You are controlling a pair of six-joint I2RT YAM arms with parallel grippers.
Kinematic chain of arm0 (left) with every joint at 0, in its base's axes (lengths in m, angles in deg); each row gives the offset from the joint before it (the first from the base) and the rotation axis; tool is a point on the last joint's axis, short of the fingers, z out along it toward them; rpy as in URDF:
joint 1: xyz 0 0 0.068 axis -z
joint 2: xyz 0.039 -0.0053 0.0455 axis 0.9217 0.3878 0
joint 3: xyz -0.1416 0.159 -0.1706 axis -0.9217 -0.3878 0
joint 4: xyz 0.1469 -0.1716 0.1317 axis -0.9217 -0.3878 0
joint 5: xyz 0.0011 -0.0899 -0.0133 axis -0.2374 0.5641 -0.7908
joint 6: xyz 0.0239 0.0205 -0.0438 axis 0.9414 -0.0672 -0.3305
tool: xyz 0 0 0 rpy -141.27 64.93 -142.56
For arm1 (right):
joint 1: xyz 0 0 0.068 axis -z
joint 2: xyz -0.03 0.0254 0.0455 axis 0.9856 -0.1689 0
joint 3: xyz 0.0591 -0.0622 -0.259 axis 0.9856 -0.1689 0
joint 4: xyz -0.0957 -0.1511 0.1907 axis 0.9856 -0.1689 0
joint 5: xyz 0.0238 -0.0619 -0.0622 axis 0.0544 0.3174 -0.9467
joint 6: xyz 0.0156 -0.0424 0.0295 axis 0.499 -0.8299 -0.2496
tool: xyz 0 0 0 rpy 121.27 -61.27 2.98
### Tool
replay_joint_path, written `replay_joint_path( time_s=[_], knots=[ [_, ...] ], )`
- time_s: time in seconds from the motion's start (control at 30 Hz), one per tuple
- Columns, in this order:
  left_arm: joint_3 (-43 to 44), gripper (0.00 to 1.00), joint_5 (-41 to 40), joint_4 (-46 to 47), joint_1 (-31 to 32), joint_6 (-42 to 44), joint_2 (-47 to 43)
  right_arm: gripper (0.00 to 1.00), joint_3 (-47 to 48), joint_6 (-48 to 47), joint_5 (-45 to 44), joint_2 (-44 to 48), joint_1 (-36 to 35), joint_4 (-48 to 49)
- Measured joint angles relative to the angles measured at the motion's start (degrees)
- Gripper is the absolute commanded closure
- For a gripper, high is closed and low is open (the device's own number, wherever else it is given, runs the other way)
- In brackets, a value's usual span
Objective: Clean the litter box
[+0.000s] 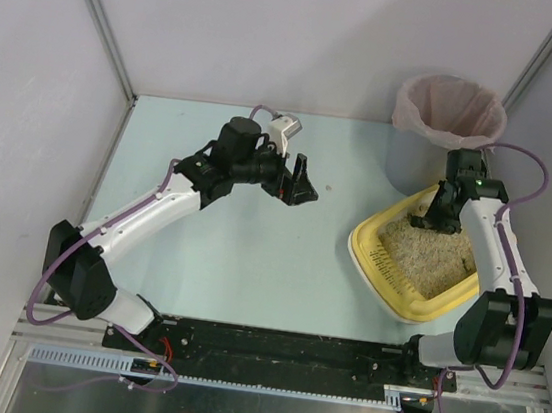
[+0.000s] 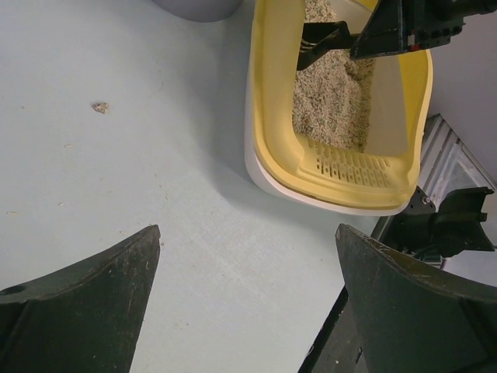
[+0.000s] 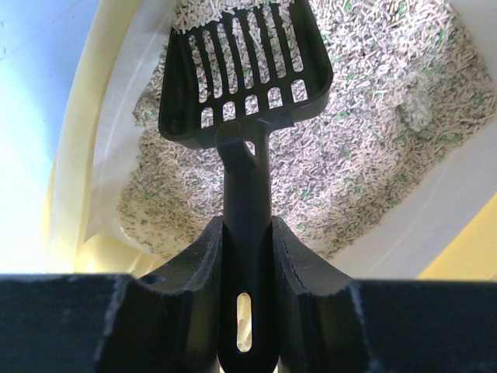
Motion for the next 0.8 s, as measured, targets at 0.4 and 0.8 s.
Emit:
replay_joint_path(
  time_s=[0.4, 0.8],
  knots=[
    [0.0, 0.02, 0.9, 0.0, 0.0, -0.3, 0.0, 1.0, -1.7, -5.1, -3.5, -0.6, -3.0, 2.9],
    [0.0, 0.03, 0.9, 0.0, 0.0, -0.3, 0.0, 1.0, -11.7, -8.3, -6.4, 5.9, -4.2, 12.3]
  ],
)
